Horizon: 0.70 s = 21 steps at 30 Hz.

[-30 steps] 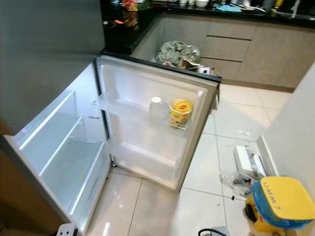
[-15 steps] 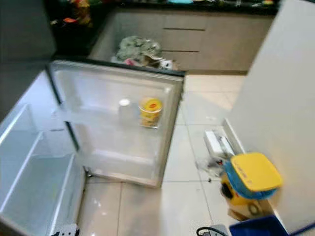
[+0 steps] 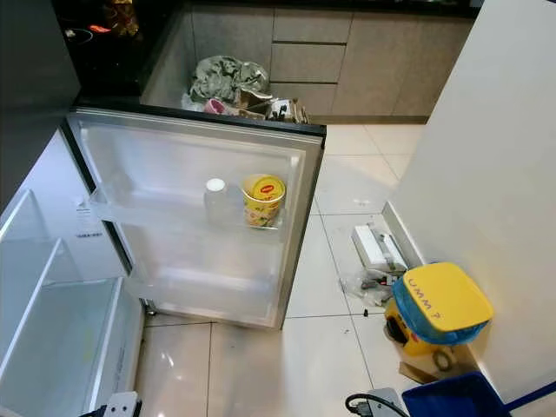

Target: Restocking fridge

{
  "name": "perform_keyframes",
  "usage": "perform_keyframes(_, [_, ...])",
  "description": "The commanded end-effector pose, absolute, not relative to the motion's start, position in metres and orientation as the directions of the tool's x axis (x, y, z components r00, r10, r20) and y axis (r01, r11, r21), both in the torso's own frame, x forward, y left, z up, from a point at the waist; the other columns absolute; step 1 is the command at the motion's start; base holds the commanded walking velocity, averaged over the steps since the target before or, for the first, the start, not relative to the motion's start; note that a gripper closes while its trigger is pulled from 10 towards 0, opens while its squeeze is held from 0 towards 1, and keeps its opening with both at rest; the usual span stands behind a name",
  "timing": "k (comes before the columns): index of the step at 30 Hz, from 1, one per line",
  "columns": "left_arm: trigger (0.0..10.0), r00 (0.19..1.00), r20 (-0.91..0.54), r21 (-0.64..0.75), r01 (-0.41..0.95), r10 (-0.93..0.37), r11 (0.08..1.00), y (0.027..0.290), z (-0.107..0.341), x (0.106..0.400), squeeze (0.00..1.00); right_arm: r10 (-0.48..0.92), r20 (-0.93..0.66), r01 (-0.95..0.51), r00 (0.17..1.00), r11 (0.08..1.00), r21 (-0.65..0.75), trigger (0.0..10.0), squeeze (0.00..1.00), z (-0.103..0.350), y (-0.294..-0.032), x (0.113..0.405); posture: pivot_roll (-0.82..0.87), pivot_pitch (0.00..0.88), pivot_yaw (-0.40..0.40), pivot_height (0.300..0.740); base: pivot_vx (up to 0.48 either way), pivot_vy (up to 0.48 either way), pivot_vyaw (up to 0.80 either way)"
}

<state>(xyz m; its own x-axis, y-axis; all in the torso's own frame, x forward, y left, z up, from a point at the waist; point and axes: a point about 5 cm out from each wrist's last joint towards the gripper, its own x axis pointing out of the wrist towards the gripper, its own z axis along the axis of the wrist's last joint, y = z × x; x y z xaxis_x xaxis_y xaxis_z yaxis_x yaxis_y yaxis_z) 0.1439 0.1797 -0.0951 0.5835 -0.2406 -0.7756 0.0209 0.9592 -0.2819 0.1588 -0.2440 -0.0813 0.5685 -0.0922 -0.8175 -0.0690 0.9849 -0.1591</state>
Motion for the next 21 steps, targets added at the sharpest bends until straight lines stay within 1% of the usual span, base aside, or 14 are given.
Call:
perform_keyframes(1, [10.0, 0.568, -0.787, -0.271, 0.028, -0.238, 0.962, 0.1801, -0.0967, 0.14, 0.0, -0.096, -0.829, -0.069, 0.551, 0.985, -0.16, 10.0, 0.0, -0.0833, -0.2462, 0.1526, -0.04, 0.069, -0.031, 0.74, 0.0, 0.0, -0.8])
perform_keyframes(8, [10.0, 0.567, -0.79, -0.268, 0.025, -0.234, 0.963, 0.18, -0.0971, 0.1394, 0.0, -0.096, -0.823, -0.062, 0.561, 0.986, -0.157, 10.0, 0.0, -0.0825, -0.2457, 0.1547, -0.05, 0.071, -0.03, 0.74, 0.0, 0.0, -0.8])
perform_keyframes(17, [10.0, 0.571, -0.789, -0.261, 0.022, -0.227, 0.965, 0.1801, -0.0968, 0.1405, 0.0, -0.097, -0.818, -0.065, 0.567, 0.985, -0.162, 10.0, 0.0, -0.082, -0.2454, 0.1557, -0.05, 0.076, -0.03, 0.74, 0.0, 0.0, 0.0])
perform_keyframes(21, [10.0, 0.575, -0.78, -0.284, 0.027, -0.247, 0.958, 0.1781, -0.0963, 0.141, 0.0, -0.095, -0.819, -0.065, 0.566, 0.985, -0.16, 10.0, 0.0, -0.0824, -0.2449, 0.155, -0.05, 0.078, -0.029, 0.74, 0.0, 0.0, 0.0])
